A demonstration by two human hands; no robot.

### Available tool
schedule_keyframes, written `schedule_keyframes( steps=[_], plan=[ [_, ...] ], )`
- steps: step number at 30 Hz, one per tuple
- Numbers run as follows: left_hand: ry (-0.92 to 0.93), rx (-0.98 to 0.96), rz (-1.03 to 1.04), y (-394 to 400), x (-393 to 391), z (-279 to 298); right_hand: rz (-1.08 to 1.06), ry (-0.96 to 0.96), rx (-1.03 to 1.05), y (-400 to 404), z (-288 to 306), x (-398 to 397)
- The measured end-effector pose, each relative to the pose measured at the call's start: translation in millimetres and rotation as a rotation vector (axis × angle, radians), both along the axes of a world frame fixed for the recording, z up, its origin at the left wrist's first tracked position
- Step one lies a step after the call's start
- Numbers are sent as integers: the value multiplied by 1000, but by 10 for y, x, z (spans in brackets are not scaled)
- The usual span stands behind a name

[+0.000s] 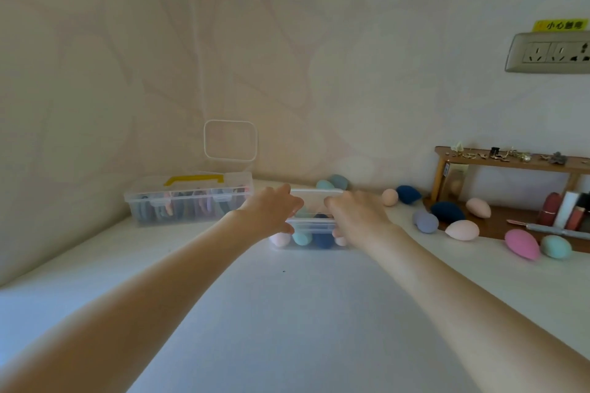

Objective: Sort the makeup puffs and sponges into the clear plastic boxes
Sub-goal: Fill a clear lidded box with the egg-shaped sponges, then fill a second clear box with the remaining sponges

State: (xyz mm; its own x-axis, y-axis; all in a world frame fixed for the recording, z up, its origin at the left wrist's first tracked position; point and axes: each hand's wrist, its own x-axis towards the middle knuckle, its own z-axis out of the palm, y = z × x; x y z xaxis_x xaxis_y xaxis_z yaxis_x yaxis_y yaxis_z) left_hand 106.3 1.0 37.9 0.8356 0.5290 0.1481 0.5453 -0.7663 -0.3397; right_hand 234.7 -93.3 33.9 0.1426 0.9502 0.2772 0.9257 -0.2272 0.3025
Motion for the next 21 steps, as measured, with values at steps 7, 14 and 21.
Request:
schedule_keyframes(
  steps=[7,14,21],
  plan=[
    [-92,-171,-25,71,-100,23,24,-7,54,5,-88,40],
    [-255,-420,-32,468,-362,99,32,22,-28,227,50,26],
    [-343,-342,85,970,-442,184,-1,26,-2,744,1,13]
  ],
)
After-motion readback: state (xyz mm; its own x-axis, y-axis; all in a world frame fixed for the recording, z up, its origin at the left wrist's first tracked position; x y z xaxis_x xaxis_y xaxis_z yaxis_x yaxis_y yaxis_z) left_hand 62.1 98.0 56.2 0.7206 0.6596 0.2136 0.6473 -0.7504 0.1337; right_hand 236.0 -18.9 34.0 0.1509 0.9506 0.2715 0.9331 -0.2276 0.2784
